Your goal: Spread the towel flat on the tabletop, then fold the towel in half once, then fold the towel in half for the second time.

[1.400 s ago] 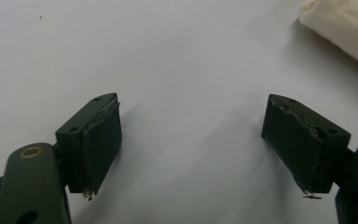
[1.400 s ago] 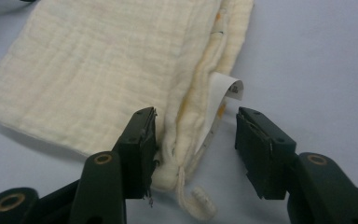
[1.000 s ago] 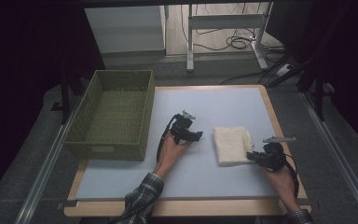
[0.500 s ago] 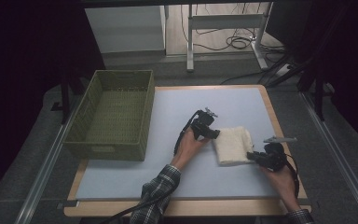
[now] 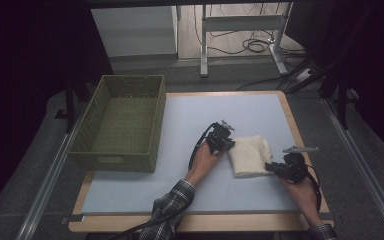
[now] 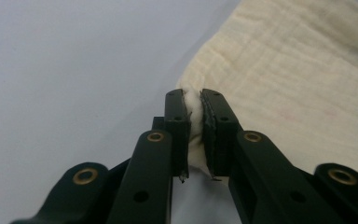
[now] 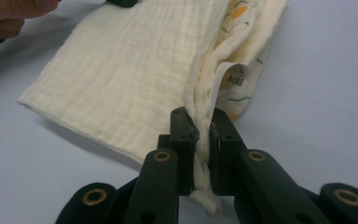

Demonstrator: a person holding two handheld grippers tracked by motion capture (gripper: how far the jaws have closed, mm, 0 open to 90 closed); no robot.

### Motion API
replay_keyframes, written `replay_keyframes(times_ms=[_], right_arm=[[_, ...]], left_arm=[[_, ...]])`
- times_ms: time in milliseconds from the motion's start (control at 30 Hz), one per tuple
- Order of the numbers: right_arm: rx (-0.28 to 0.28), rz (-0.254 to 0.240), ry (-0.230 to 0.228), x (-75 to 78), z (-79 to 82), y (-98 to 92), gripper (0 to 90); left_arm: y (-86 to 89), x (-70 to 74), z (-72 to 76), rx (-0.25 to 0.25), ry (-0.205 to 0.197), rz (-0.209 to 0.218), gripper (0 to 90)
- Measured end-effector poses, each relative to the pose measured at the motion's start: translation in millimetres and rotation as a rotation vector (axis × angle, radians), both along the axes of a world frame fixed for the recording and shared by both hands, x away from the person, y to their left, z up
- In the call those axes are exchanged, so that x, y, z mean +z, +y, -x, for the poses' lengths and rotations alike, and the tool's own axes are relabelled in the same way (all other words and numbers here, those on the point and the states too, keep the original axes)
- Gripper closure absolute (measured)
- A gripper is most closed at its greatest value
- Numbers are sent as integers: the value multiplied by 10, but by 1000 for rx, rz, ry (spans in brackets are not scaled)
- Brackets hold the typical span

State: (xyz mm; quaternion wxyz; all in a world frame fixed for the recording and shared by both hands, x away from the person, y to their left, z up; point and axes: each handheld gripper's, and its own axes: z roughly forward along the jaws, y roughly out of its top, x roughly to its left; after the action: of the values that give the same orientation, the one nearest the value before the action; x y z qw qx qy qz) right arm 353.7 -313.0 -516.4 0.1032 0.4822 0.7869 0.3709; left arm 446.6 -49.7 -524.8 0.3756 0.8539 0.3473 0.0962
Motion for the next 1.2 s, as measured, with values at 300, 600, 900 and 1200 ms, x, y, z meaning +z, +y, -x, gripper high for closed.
replay_keyframes(times_ms=[300,600,900,1200], right_arm=[[35,-29,-17,135,42,28,824],[88,-47,-32,245,22,182,824],[133,-52,-50,355,-18,387,824],[158,-60,-53,396,-48,512,823]], left_arm=[[99,132,20,3,-31,19,829],[289,296,38,24,-48,23,826],[520,425,45,42,-53,18,822],[687,502,67,55,-52,7,820]])
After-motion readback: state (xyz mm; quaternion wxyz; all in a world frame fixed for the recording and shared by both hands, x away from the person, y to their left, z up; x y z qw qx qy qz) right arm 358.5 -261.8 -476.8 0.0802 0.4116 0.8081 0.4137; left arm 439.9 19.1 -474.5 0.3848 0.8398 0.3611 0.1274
